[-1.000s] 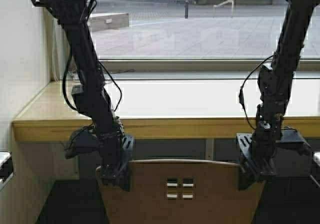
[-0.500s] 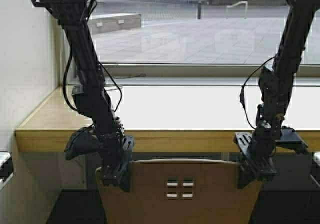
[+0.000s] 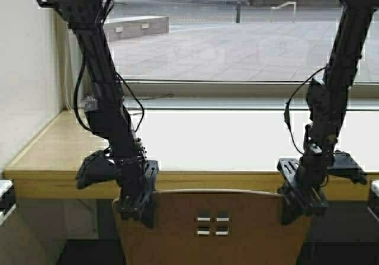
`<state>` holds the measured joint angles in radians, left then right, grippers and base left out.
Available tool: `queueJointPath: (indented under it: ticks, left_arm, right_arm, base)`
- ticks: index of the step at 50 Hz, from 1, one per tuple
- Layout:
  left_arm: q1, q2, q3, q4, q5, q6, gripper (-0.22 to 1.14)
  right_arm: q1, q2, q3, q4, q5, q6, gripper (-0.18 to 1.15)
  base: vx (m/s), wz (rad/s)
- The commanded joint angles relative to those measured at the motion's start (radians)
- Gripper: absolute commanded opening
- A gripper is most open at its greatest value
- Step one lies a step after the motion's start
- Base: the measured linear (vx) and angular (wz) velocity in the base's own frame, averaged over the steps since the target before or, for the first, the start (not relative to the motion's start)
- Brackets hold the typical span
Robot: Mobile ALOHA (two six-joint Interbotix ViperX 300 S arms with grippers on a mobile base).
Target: Push the chairs under the table
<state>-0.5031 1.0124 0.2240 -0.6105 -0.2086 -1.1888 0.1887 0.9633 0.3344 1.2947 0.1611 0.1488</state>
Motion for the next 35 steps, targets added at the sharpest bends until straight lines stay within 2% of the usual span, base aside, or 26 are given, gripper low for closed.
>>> queueJointPath:
  ticks: [1, 10, 26, 35]
  left_arm:
    - [0.006, -0.025, -0.034, 0.015, -0.021, 0.015, 0.03]
    - [0.006, -0.023, -0.041, 0.015, -0.020, 0.015, 0.03]
    - [0.006, -0.051, -0.005, 0.015, -0.020, 0.015, 0.03]
    - [0.006, -0.048, -0.011, 0.012, -0.020, 0.015, 0.04]
  right_arm:
    - [0.021, -0.012, 0.005, -0.028, -0.003, -0.051, 0.05]
    - [0.023, -0.008, 0.006, -0.038, -0.009, -0.054, 0.05]
    - [0.034, -0.014, -0.029, -0.156, -0.035, -0.057, 0.05]
    - [0.040, -0.015, -0.046, -0.161, -0.035, -0.057, 0.05]
  base:
    - [0.21, 0.06]
    - [0.19, 0.03]
    - [0.18, 0.02]
    - [0.14, -0.04]
